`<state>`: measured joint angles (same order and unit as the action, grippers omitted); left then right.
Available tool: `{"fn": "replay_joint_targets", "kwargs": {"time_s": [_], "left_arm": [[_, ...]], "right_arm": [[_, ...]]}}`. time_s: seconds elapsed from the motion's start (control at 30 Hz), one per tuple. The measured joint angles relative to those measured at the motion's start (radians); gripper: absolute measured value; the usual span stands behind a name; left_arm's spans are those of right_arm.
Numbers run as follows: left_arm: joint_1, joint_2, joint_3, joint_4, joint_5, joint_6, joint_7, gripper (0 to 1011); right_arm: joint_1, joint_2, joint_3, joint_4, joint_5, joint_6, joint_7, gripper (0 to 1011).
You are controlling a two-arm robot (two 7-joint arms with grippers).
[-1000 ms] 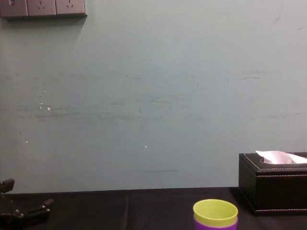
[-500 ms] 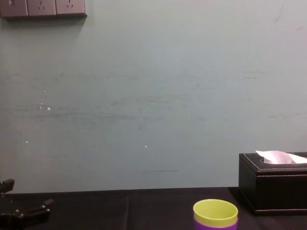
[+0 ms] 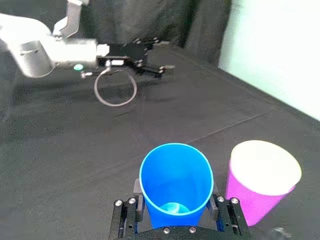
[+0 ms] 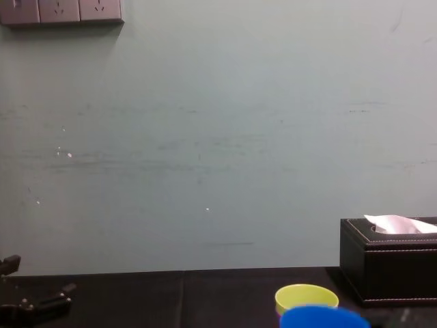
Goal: Stack the three plastic cups sequentially using one hand.
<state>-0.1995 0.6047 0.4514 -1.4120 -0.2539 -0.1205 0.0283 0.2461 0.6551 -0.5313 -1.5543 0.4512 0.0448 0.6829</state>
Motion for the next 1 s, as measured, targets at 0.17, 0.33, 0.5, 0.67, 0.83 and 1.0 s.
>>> {"fn": "replay_joint_targets", "kwargs": {"time_s": [0.17, 0.33, 0.5, 0.67, 0.83, 1.0], "left_arm": [[0.0, 0.0, 0.0, 0.0, 0.0, 0.0, 0.0, 1010], [0.0, 0.0, 0.0, 0.0, 0.0, 0.0, 0.0, 1010], [0.0, 0.0, 0.0, 0.0, 0.0, 0.0, 0.0, 1010], [0.0, 0.0, 0.0, 0.0, 0.0, 0.0, 0.0, 1010], [0.0, 0.0, 0.0, 0.0, 0.0, 0.0, 0.0, 1010], [0.0, 0.0, 0.0, 0.0, 0.0, 0.0, 0.0, 1010]], "right_arm": [[0.006, 0.02, 0.025, -0.041, 0.025, 0.052, -0.021, 718], [0.015, 0.045, 0.056, -0.091, 0.058, 0.087, -0.035, 718], [0.029, 0.055, 0.069, -0.117, 0.069, 0.1, -0.048, 718], [0.062, 0.048, 0.065, -0.117, 0.067, 0.12, -0.068, 718], [0.102, 0.026, 0.048, -0.085, 0.058, 0.134, -0.073, 718], [0.134, 0.006, 0.032, -0.056, 0.043, 0.143, -0.081, 718]]}}
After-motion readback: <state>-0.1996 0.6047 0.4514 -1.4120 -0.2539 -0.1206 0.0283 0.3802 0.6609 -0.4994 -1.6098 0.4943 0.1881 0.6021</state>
